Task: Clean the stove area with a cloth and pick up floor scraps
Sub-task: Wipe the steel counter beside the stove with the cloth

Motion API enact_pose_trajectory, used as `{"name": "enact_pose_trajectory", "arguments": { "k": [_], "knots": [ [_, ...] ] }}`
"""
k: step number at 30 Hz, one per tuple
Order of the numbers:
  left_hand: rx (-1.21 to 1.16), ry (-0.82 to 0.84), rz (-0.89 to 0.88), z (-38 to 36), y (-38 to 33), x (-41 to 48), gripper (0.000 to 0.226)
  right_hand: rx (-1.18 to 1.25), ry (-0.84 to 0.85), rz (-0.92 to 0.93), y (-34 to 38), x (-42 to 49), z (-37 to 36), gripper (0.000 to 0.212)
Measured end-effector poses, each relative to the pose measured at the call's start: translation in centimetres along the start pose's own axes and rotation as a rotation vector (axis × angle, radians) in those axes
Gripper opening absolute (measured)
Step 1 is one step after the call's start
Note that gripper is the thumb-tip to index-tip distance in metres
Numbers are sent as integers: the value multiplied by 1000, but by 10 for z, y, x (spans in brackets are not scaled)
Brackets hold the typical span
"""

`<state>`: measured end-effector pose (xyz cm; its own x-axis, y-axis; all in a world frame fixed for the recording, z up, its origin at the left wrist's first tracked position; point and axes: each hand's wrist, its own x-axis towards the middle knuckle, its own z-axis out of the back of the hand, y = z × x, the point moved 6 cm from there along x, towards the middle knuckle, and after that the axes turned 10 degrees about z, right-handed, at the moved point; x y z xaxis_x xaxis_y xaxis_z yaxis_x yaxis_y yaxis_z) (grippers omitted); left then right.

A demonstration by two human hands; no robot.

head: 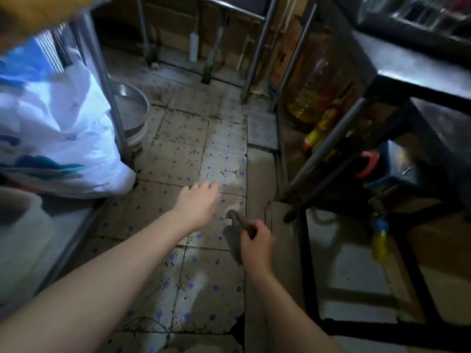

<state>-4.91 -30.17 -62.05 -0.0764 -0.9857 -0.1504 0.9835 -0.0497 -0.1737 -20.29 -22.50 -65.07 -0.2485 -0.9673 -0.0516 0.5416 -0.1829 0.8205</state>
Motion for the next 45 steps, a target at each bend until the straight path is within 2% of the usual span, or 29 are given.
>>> {"name": "enact_pose_trajectory", "arguments": {
  "k": [8, 15, 23, 27, 32, 38, 45],
  "knots": [
    [120, 48, 41, 149, 21, -29, 37, -174, 112, 48, 138, 5, 69, 14],
    [121, 70, 31, 283, 6, -26, 34, -194, 132, 96, 250, 17, 145, 14],
    [39, 107, 10, 370, -8, -5, 43, -295, 99, 168, 338, 45, 227, 10],
    [-18, 122, -26, 402, -25, 14, 35, -297, 6, 114, 356, 63, 263, 8],
    [-62, 117, -102, 432, -71, 48, 37, -315, -93, 67, 361, 86, 304, 6],
    [-13, 152, -168, 433, -120, 88, 38, -309, -188, 38, 355, 128, 342, 7],
    [27, 146, -247, 426, -181, 149, 39, -188, -342, -73, 310, 190, 360, 8]
  ]
}}
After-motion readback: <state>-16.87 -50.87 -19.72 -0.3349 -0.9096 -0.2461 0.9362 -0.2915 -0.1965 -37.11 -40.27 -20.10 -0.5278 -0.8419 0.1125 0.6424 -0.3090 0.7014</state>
